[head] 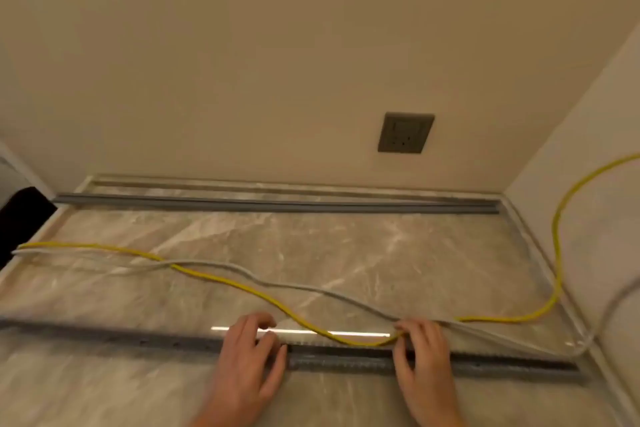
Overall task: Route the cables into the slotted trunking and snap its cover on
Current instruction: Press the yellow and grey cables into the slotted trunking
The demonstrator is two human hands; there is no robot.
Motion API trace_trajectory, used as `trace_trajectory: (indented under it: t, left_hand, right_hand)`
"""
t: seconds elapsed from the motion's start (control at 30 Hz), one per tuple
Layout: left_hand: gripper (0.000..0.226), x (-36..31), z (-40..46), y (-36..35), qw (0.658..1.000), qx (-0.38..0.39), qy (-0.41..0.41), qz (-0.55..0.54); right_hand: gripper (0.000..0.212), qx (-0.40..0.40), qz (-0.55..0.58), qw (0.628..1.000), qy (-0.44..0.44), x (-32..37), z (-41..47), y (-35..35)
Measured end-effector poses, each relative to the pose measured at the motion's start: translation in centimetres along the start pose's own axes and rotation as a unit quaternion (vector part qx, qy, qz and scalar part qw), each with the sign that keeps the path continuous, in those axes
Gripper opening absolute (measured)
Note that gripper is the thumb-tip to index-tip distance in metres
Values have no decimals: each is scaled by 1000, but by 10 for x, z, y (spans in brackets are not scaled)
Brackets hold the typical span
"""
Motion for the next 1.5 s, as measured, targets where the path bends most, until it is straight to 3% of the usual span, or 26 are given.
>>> trace_trajectory:
  t: [0.1,0.17,0.27,0.37,0.47,0.73,0.93,1.5]
  left_hand:
    - [22,-10,11,-16,999,23,-24,-9]
    - [21,-17,24,-29,998,58,-26,-23]
    - [52,-29,40,-50,992,115,-47,-14]
    - [82,-28,55,-77,977,198,-71,45]
    - [92,-24,63,-98,961,240,-100,92]
    - [81,-23,66,-103,970,185,-143,68]
    - [58,-32,66,-97,970,162,-169,59]
    - [53,-31,63,-95,974,156,-156,47]
  right_hand:
    - [21,-6,-15,999,30,-1,4,0]
    - [28,35,-32,998,50,0,10,-6]
    - [37,69,-63,990,104,6,17,-13]
    - [26,76,-68,991,90,3,31,-14]
    - [16,110,-101,986,75,-4,39,-26]
    - [38,126,-165,967,149,-4,38,-43]
    - [57,99,-144,970,171,-2,35,-45]
    - [64,53,-161,974,149,1,36,-28]
Point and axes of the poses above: each hand's wrist, its own z-axis towards the middle knuckle, its own y-axis out of the back of the hand, x = y × z, the point moved 8 cm from there along z, towards the middle knuckle, and after that the axes turned 15 degrees about -z, right-handed, at the moved point
